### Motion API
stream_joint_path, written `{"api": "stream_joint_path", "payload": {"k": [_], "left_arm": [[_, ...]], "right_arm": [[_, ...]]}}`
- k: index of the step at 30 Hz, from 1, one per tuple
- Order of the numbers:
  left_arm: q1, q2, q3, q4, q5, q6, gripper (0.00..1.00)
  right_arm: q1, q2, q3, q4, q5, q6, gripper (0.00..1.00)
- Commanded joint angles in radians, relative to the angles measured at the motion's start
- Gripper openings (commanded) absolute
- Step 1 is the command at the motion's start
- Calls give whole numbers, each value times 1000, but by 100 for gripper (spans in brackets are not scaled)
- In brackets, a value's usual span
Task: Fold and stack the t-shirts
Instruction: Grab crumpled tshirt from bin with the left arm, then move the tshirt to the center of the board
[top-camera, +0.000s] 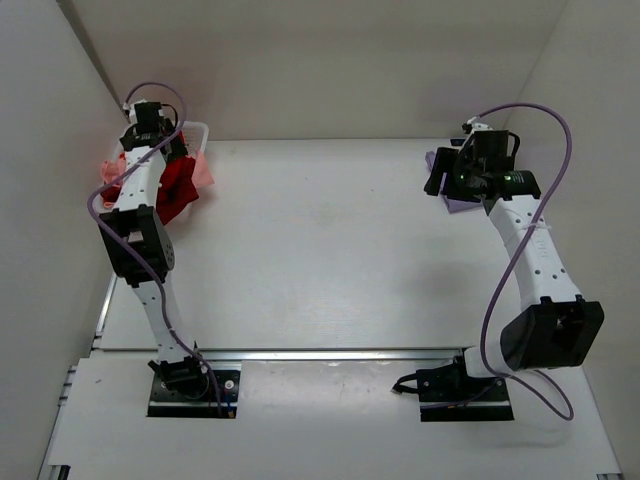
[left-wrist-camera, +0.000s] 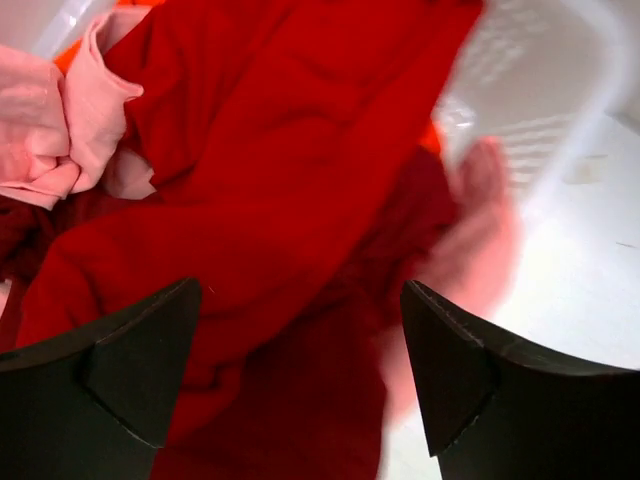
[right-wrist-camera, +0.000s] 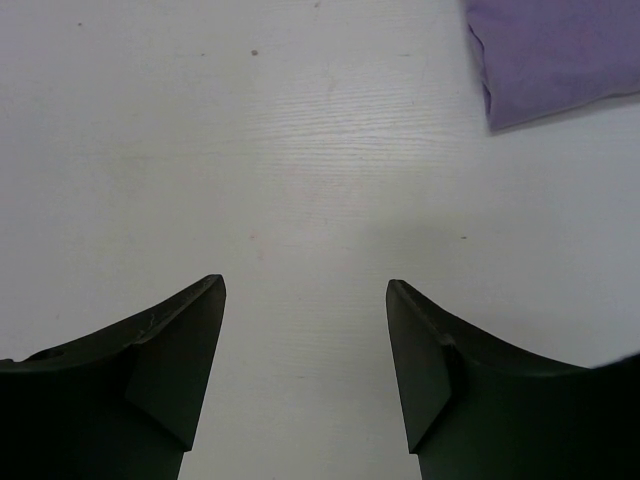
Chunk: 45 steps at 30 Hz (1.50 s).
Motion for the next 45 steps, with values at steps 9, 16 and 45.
{"api": "stream_joint_path", "payload": {"k": [9, 16, 45], "left_arm": [[79, 135, 91, -52, 42, -23, 63], [69, 25, 126, -72, 47, -61, 0], [-462, -650, -519, 206, 532, -164, 0]], "right_arm": [[22, 75, 42, 21, 23, -6, 63], [47, 74, 68, 23, 8, 31, 64], [7, -144, -145, 109, -58, 105, 62]]}}
